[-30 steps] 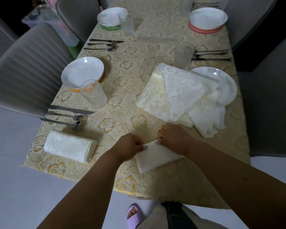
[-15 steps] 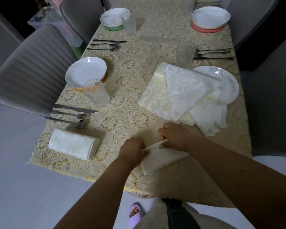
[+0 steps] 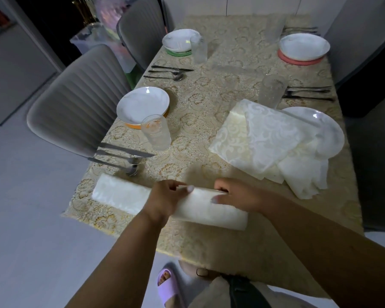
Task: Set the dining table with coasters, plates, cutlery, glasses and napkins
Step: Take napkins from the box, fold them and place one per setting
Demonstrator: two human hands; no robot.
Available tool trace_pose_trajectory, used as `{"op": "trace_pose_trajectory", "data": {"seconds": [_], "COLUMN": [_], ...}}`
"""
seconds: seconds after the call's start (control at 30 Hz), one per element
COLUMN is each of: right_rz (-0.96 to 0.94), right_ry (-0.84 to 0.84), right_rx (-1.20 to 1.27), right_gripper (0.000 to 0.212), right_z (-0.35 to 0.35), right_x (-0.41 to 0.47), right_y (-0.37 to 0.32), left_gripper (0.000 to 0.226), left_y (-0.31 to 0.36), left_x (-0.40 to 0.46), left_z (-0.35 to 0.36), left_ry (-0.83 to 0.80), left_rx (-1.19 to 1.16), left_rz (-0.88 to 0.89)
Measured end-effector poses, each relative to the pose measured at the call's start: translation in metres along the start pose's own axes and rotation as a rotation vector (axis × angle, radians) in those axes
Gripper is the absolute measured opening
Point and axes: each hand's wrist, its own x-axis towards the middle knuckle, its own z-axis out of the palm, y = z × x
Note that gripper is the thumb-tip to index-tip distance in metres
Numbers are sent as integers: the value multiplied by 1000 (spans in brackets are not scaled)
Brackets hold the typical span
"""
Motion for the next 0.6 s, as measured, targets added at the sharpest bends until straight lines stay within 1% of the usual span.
{"op": "trace_pose_trajectory", "data": {"seconds": [0.07,0.17,0.27,0.33,0.43,0.5,0.57,0.6], "right_rz": [-24,-65,-86,-58,7,61,133,157], "right_ry": [33,137,198,210,259,272,245,225], "right_rx": [87,177,71,-25,-149,-226,-293,-311], "right_gripper": [20,20,23,26,29,31,34,35], "right_z": [10,30,55,71,90,100,106,109], "right_x": [10,31,62,83,112,129,138,140], "right_y": [-24,-66,-109,-133,-154,-153,-146,-142], "left_gripper": [20,16,10,10,10,7,14,21], "left_y": [0,-4,-6,-10,-25,-38,-50,-54], "left_x": [-2,1,9,18,42,61,74,75], "left_z": [-28,-78,-132,-163,-193,-200,-199,-195], "left_ry": [75,219,317,353,386,379,357,378], "left_rx": [-52,-117,-106,-87,24,172,333,426], "left_rz": [-11,22,53,52,63,81,95,116]}}
